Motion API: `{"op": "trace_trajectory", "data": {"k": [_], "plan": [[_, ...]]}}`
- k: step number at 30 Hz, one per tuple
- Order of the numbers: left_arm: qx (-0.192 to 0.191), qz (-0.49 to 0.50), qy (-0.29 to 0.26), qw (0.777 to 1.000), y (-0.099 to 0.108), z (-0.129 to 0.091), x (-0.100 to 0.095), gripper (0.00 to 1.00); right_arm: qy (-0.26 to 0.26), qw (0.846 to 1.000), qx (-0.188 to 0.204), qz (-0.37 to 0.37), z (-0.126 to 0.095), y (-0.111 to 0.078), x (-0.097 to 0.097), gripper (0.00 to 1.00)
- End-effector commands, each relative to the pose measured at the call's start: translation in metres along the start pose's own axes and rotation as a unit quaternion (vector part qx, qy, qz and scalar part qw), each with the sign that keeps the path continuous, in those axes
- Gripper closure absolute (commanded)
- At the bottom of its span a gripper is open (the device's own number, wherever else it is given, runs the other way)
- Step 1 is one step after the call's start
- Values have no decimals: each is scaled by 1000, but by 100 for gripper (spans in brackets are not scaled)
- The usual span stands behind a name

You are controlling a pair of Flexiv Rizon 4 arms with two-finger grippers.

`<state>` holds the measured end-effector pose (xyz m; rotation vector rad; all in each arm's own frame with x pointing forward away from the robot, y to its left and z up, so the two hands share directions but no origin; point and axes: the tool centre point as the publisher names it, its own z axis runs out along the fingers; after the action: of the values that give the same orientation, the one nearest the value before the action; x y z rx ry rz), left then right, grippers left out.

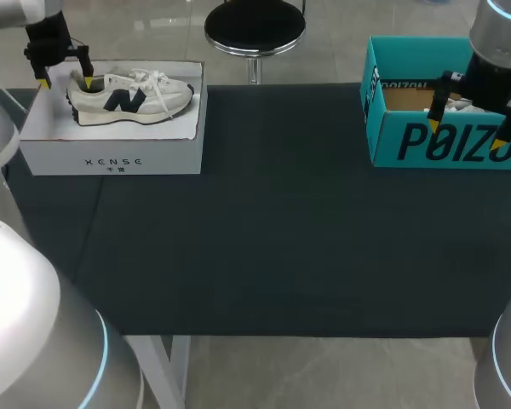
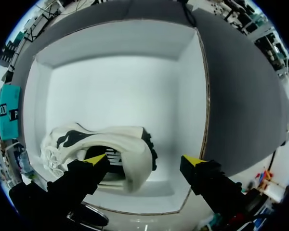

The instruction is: Take the shoe out of the shoebox, open the shoe tongue, remove and reinsert the insole, then place the shoe into the shoebox

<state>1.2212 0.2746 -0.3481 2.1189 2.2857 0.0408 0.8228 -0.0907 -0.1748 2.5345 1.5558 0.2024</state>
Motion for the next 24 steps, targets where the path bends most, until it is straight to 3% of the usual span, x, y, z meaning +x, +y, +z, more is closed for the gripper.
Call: {"op": "trace_trajectory", "data": {"k": [1, 14, 15, 19, 24], "plan": [[9, 1, 0, 1000, 10, 3, 2, 0, 0, 1000, 0, 0, 1, 0, 0, 0], [5, 3, -2, 1000, 9, 13, -3, 2, 0, 1000, 0, 0, 1, 0, 0, 0], [4, 0, -3, 1000, 9, 13, -3, 7, 0, 1000, 0, 0, 1, 0, 0, 0], [0, -10, 4, 1000, 13, 14, -2, 52, 0, 1000, 0, 0, 1, 0, 0, 0], [-2, -12, 5, 1000, 15, 16, -2, 62, 0, 1000, 0, 0, 1, 0, 0, 0]]}}
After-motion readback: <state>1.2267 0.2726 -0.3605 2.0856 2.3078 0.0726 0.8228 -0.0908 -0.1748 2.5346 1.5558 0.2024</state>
